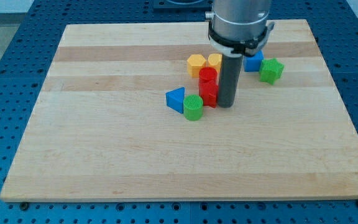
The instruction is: Push the green circle to the left
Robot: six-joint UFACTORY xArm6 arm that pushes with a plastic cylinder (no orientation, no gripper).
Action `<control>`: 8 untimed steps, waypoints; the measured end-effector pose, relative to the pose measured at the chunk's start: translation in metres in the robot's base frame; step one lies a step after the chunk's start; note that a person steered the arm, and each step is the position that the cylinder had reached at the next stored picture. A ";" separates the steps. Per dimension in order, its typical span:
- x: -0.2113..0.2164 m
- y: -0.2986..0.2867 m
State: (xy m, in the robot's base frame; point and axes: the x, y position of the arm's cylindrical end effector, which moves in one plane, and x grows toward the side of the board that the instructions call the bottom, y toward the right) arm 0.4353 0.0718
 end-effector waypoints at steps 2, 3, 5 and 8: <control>-0.018 -0.002; -0.006 0.003; 0.032 -0.025; 0.015 -0.097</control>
State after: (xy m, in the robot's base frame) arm 0.4507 -0.0252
